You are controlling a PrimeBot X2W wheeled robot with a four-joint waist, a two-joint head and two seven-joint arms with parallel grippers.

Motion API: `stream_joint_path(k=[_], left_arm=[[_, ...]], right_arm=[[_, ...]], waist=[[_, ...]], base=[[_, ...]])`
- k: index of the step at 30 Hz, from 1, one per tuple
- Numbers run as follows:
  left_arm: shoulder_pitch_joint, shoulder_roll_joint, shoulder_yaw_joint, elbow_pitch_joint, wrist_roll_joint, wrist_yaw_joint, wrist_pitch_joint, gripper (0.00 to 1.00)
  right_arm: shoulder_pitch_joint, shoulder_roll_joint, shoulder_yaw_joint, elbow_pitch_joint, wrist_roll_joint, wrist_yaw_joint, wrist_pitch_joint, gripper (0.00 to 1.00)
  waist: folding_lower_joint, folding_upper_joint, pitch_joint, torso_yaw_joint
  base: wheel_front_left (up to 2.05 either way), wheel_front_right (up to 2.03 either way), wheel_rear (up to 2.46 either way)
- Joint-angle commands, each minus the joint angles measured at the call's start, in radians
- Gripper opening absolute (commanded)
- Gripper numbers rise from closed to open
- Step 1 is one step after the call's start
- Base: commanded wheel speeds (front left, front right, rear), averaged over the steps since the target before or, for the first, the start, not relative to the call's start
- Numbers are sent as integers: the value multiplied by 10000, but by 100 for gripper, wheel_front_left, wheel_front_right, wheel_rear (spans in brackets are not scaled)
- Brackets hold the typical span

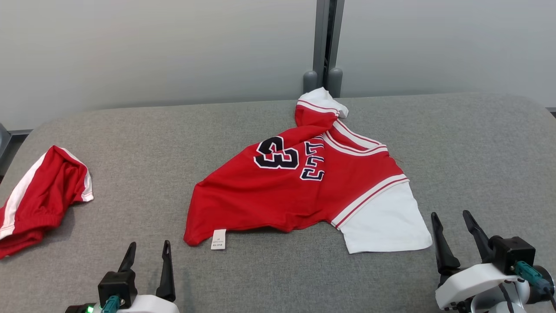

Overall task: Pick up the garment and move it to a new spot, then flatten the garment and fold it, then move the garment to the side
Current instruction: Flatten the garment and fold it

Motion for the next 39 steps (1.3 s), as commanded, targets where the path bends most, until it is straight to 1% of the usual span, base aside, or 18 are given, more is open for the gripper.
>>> stream_joint_path(k=[1,8,13,22,29,30,31,32,34,35,39], left_arm=[[-2,27,9,-11,-38,-24,-19,100],[-268,20,-140,2,-255,-32,-19,100],[-535,20,-385,36,-482,-87,-19,100],[-1074,19,-811,271,-708,-263,-19,100],[-1301,20,-844,379,-637,-367,-19,100],[-1342,20,-828,381,-621,-385,-19,100],[-1342,20,-828,381,-621,-385,-19,100],[-1369,20,-812,382,-605,-395,-21,100],[-1379,20,-802,389,-597,-422,-19,100],[-1406,20,-801,389,-606,-437,-19,100],[-1485,18,-886,497,-826,-558,-21,100]], right_arm=[[61,-60,9,-42,71,-2,-46,100],[-130,-60,59,66,2,-2,-48,100],[-355,-60,92,348,14,-2,-46,100],[-909,-62,-125,1661,-141,-2,-48,100],[-1211,-54,-219,2506,184,-2,-23,100],[-1242,-53,-205,2572,195,-2,-20,93],[-1242,-53,-205,2572,195,-2,-20,93],[-1275,-53,-161,2676,230,-2,-12,65],[-1311,-34,-89,2918,377,-2,7,4],[-1335,-30,-68,3072,416,-2,20,0],[-1410,-53,-234,3177,486,-8,35,0]], waist=[[0,-1,27,-12],[0,-1,369,-76],[0,-1,895,19],[0,-1,1679,237],[0,-1,1967,321],[0,-1,1994,326],[0,-1,1994,326],[0,-1,2020,333],[0,-1,2064,342],[0,-1,2088,343],[0,-1,2093,302]], base=[[0,0,0],[0,0,0],[0,0,0],[0,0,0],[0,0,0],[0,0,0],[0,0,0],[0,0,0],[0,0,0],[0,0,0],[0,0,0]])
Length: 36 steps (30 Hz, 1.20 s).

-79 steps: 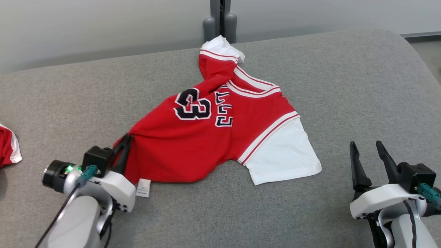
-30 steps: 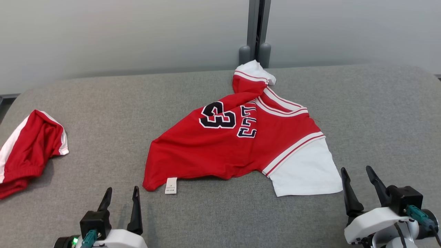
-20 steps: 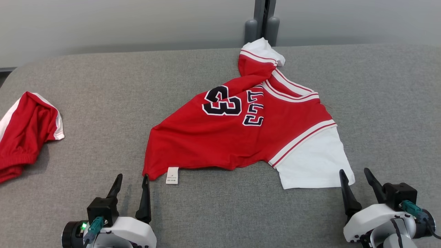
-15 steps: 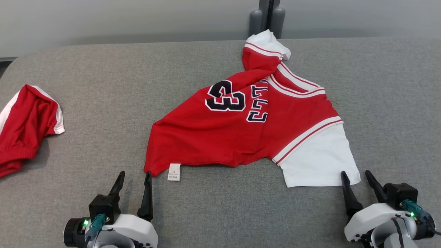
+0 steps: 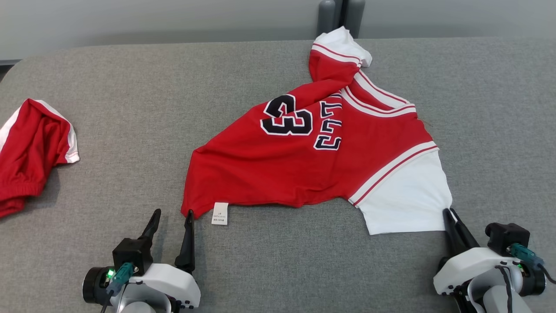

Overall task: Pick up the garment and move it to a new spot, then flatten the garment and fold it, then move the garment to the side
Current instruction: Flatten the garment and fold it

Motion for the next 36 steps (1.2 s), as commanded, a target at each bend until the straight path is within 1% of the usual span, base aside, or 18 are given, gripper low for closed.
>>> stream_joint_path(k=[1,6,10,15,19,27,36], left_arm=[[-162,46,10,15,-74,-19,-21,100],[-34,46,-114,116,-410,-141,-21,100],[15,41,-278,278,-783,-276,-21,100],[-23,43,-464,567,-1248,-501,-23,100],[-148,46,-350,741,-1497,-441,-21,100],[-242,47,-85,751,-1643,-557,-23,100],[-238,49,-256,680,-1918,-996,-23,100]], right_arm=[[168,-74,-165,103,-44,-44,132,0],[363,-77,-816,-443,-389,-42,83,0],[479,-78,-1069,-733,-474,-39,74,0],[468,-77,-1004,-921,-408,-36,74,0],[376,-77,-921,-1050,-370,-30,74,0],[293,-75,-854,-1192,-323,-30,74,0],[309,-74,-1047,-1244,-428,-30,74,0]], waist=[[0,0,-27,-35],[0,0,-173,-211],[0,0,-219,-363],[0,0,-152,-577],[0,0,-70,-714],[0,0,51,-837],[0,0,64,-811]], base=[[0,0,0],[0,0,0],[0,0,0],[0,0,0],[0,0,0],[0,0,0],[0,0,0]])
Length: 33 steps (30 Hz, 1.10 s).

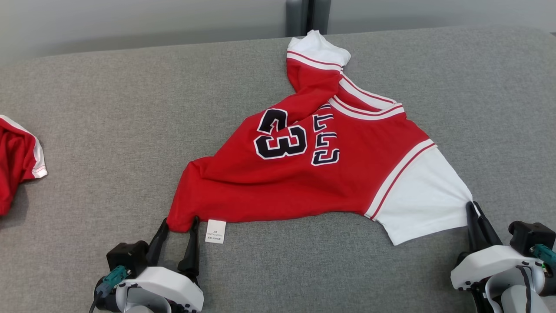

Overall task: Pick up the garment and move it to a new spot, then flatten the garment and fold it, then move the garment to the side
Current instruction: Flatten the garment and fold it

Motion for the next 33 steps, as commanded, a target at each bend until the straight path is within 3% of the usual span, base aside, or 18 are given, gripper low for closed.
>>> stream_joint_path(k=[1,5,8,16,17,18,20,23,24,25,33], left_arm=[[-108,52,12,-39,-54,-22,-23,100],[-2,51,-70,-123,-183,-148,-22,100],[99,48,-144,-215,-217,-203,-21,84],[256,46,-592,-108,-480,-264,-21,71],[254,49,-636,-126,-511,-266,-21,66],[256,54,-664,-142,-521,-268,-21,52],[257,49,-719,-164,-568,-268,-21,45],[163,51,-673,-147,-522,-261,-21,20],[131,49,-664,-152,-496,-261,-21,4],[109,46,-672,-155,-449,-261,-21,0],[-24,54,-261,-647,-258,-263,-22,0]], right_arm=[[-47,-95,-46,-32,-31,-26,-1,0],[9,-95,-94,-16,-72,-26,-1,0],[46,-95,-136,2,-94,-25,-1,0],[76,-94,-169,58,-129,-25,-1,0],[73,-94,-161,54,-125,-25,-1,0],[72,-92,-147,42,-119,-25,-1,0],[71,-92,-132,10,-109,-25,-1,0],[28,-92,-101,-31,-78,-23,-1,0],[9,-92,-97,-45,-66,-23,-1,0],[-4,-92,-91,-54,-52,-23,-1,0],[-126,-92,-33,-675,270,-23,-2,0]], waist=[[0,0,-8,12],[0,0,-63,73],[0,0,-118,144],[0,0,-286,297],[0,0,-300,304],[0,0,-313,310],[0,0,-326,316],[0,0,-317,295],[0,0,-315,284],[0,0,-315,273],[0,0,-578,164]], base=[[0,0,0],[0,0,0],[0,0,0],[0,0,0],[0,0,0],[0,0,0],[0,0,0],[0,0,0],[0,0,0],[0,0,0],[0,0,0]])
